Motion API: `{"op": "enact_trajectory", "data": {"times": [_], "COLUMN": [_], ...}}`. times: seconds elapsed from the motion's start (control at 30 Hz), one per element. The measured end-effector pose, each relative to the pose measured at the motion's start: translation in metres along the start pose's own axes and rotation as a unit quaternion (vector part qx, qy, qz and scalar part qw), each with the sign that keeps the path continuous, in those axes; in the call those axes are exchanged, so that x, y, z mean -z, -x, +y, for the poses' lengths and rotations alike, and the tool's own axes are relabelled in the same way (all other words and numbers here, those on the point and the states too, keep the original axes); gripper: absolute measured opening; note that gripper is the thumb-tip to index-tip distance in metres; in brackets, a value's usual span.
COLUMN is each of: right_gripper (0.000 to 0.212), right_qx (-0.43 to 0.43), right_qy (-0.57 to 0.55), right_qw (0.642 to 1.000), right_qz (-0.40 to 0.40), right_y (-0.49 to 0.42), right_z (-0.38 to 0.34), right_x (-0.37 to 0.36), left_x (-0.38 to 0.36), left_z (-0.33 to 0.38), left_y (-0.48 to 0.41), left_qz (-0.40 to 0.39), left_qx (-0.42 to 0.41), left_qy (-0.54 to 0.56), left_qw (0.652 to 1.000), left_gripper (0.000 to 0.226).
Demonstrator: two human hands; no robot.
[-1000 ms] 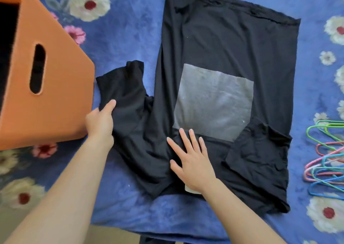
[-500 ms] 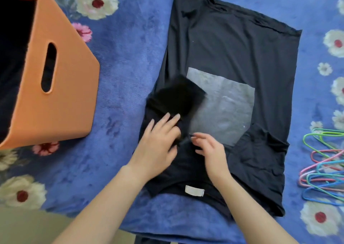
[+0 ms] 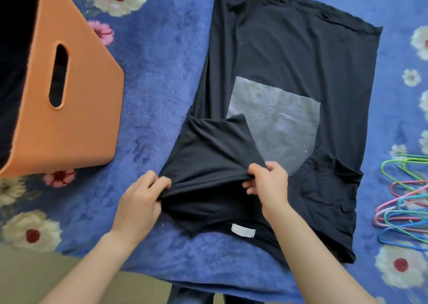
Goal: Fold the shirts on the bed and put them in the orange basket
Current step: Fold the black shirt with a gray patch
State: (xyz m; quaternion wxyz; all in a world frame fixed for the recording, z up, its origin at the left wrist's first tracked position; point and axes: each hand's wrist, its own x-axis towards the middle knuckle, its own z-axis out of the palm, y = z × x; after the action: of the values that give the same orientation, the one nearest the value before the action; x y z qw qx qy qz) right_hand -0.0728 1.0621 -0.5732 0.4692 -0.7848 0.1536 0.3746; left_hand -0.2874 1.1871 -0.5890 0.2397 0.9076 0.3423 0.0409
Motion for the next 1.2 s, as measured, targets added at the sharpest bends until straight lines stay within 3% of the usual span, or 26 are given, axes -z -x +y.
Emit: {"op": "enact_trajectory", "data": {"times": [0.1, 0.17, 0.23, 0.3, 0.37, 0.47, 0.53, 0.63, 0.7, 0.77, 0.83, 0.9, 1.0, 1.07, 1.13, 1.2], "right_gripper": [0.01, 0.012, 0.014, 0.012, 0.011, 0.031, 0.054, 0.083, 0.089, 0.091, 0.093, 0.087, 0.055, 0.036, 0.03, 0.035], "right_qx": [0.033, 0.088, 0.146, 0.177, 0.168, 0.103, -0.003, -0.202, -0.248, -0.267, -0.305, -0.326, -0.271, -0.192, -0.141, -0.147], "right_qy": [0.188, 0.21, 0.196, 0.186, 0.174, 0.165, 0.138, 0.019, -0.098, -0.185, -0.213, -0.227, -0.229, -0.146, -0.065, -0.02], "right_qw": [0.981, 0.974, 0.97, 0.965, 0.961, 0.937, 0.922, 0.913, 0.905, 0.878, 0.845, 0.837, 0.869, 0.899, 0.913, 0.919], "right_qz": [-0.042, -0.024, 0.011, 0.059, 0.136, 0.29, 0.363, 0.355, 0.331, 0.351, 0.384, 0.376, 0.345, 0.367, 0.377, 0.366], "right_y": [0.007, 0.005, 0.004, 0.005, 0.01, 0.018, 0.022, 0.027, 0.025, 0.017, 0.009, 0.006, 0.006, 0.007, 0.016, 0.034], "right_z": [0.019, 0.019, 0.015, 0.017, 0.026, 0.052, 0.068, 0.08, 0.08, 0.077, 0.077, 0.077, 0.075, 0.079, 0.086, 0.096], "right_x": [0.011, 0.017, 0.029, 0.048, 0.074, 0.118, 0.14, 0.147, 0.141, 0.138, 0.135, 0.133, 0.131, 0.138, 0.149, 0.16], "left_x": [0.003, 0.004, 0.005, 0.006, 0.005, -0.005, -0.014, -0.027, -0.036, -0.047, -0.052, -0.054, -0.056, -0.055, -0.052, -0.044], "left_z": [-0.014, -0.015, -0.01, -0.002, 0.011, 0.03, 0.043, 0.059, 0.065, 0.071, 0.077, 0.087, 0.092, 0.091, 0.09, 0.091], "left_y": [0.02, 0.023, 0.018, 0.013, 0.009, 0.007, 0.01, 0.016, 0.017, 0.012, 0.007, 0.004, 0.008, 0.016, 0.031, 0.054], "left_qz": [-0.086, -0.094, -0.088, -0.061, -0.006, 0.054, 0.082, 0.139, 0.158, 0.176, 0.19, 0.192, 0.199, 0.204, 0.188, 0.172], "left_qx": [0.036, 0.056, 0.144, 0.267, 0.362, 0.466, 0.514, 0.584, 0.617, 0.634, 0.632, 0.618, 0.602, 0.585, 0.581, 0.591], "left_qy": [-0.028, -0.026, 0.045, 0.193, 0.323, 0.395, 0.413, 0.456, 0.46, 0.431, 0.384, 0.344, 0.316, 0.306, 0.284, 0.258], "left_qw": [0.995, 0.994, 0.985, 0.942, 0.875, 0.79, 0.747, 0.658, 0.619, 0.618, 0.645, 0.68, 0.705, 0.723, 0.739, 0.745], "left_gripper": [0.051, 0.041, 0.031, 0.024, 0.029, 0.026, 0.026, 0.017, 0.014, 0.03, 0.048, 0.052, 0.047, 0.044, 0.041, 0.039]}}
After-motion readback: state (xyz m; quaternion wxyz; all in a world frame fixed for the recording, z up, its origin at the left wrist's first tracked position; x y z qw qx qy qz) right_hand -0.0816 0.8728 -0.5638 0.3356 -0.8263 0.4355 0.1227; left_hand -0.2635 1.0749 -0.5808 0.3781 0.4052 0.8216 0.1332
